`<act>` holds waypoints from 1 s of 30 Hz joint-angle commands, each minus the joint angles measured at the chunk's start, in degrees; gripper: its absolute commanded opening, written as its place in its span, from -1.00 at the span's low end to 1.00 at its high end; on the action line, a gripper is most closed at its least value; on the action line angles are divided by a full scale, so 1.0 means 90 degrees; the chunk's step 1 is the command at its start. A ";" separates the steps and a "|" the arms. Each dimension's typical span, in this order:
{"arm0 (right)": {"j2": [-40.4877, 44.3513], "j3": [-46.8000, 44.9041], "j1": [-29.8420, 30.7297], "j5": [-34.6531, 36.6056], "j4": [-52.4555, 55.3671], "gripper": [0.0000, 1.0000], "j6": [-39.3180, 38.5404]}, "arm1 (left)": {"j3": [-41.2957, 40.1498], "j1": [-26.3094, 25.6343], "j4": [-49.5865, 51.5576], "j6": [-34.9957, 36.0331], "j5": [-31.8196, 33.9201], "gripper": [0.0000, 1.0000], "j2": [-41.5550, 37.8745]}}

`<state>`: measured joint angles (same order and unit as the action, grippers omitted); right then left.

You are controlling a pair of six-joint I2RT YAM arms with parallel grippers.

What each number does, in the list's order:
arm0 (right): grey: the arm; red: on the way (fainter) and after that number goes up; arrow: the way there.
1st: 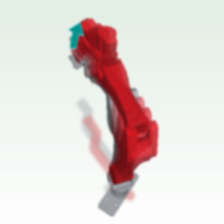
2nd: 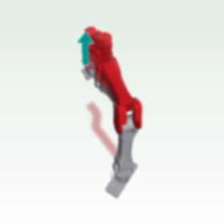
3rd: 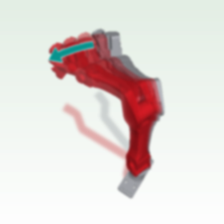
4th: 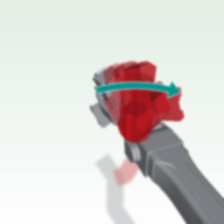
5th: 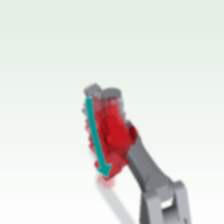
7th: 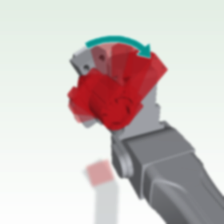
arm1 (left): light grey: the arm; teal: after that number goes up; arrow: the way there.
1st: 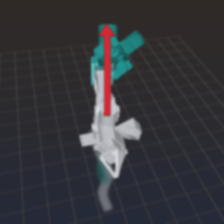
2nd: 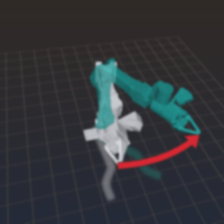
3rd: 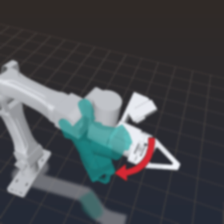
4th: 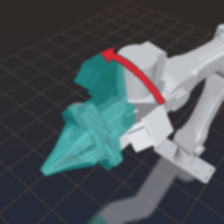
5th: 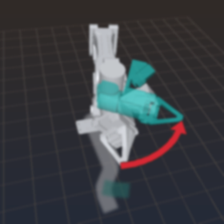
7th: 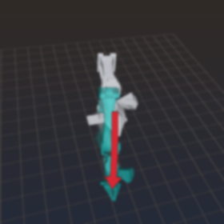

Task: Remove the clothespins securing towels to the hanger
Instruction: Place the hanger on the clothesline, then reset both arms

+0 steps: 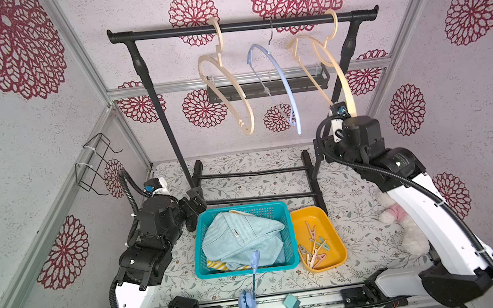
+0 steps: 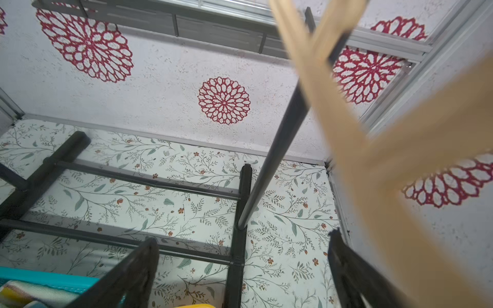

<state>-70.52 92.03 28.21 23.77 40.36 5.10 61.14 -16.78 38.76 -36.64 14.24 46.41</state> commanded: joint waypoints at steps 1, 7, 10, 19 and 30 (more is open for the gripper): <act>0.0695 -0.1239 -0.0021 0.0178 -0.0841 0.98 0.0435 | -0.0502 -0.0016 -0.0123 0.0611 0.1742 0.95 -0.0020; 0.1821 -0.5007 -0.0083 0.1119 -0.3524 0.98 0.0093 | -0.2560 -0.0012 -0.2811 0.2200 0.2919 0.95 -0.0047; 0.2146 -0.6830 -0.0270 0.1586 -0.5687 0.97 -0.0387 | -0.3891 0.0113 -0.5029 0.3124 0.3172 0.94 -0.0050; -0.0357 -0.8814 -0.1887 0.1023 -1.0735 0.96 -0.0542 | -0.5469 0.1495 -0.8207 0.3361 0.1479 0.95 0.1120; -0.2066 -0.8810 -0.2451 0.0114 -1.2774 0.98 -0.0621 | -0.4717 0.2317 -1.0415 0.3619 -0.0510 0.95 0.4210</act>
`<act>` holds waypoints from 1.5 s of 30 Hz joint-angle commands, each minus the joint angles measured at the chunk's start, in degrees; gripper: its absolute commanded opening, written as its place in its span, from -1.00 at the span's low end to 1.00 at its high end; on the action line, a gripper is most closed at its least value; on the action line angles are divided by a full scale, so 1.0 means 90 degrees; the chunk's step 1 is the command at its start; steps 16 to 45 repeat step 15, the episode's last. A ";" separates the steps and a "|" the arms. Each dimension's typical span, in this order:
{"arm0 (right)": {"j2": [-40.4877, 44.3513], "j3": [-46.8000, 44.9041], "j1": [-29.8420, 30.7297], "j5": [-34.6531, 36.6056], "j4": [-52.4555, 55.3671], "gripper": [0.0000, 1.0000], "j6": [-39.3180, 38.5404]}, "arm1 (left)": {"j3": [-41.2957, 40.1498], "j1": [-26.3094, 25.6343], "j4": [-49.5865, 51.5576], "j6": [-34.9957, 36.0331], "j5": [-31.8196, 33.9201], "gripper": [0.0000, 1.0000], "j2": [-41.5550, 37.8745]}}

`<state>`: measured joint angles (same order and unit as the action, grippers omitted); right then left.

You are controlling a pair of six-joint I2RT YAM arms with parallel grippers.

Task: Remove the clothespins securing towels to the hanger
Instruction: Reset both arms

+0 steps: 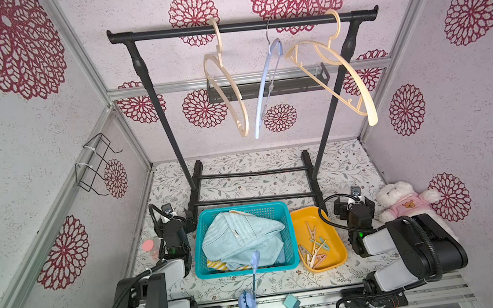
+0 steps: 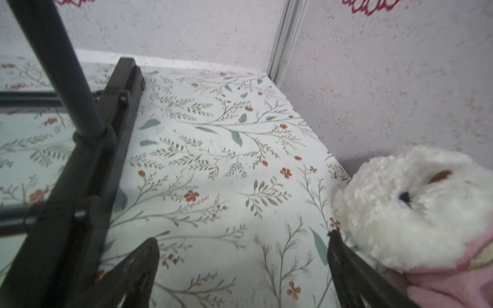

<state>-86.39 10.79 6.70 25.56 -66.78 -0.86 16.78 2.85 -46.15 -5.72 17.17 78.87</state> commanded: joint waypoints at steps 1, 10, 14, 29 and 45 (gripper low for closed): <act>-0.0218 0.0191 -0.0061 -0.0062 -0.0755 0.98 0.0091 | 0.0299 0.0142 -0.1139 0.0237 -0.0853 0.95 0.0946; -0.0233 0.0216 -0.0061 -0.0037 -0.0706 0.94 0.0122 | 0.0861 0.0453 -0.0125 -0.0062 -0.1197 0.95 0.0982; -0.0235 0.0249 -0.0100 -0.0136 -0.0650 0.97 0.0122 | 0.0936 0.0528 -0.0033 -0.0142 -0.1172 0.95 0.1015; -0.0233 0.0248 -0.0100 -0.0135 -0.0652 0.97 0.0116 | 0.0939 0.0535 -0.0019 -0.0147 -0.1185 0.95 0.1007; -0.0233 0.0248 -0.0100 -0.0135 -0.0652 0.97 0.0116 | 0.0939 0.0535 -0.0019 -0.0147 -0.1185 0.95 0.1007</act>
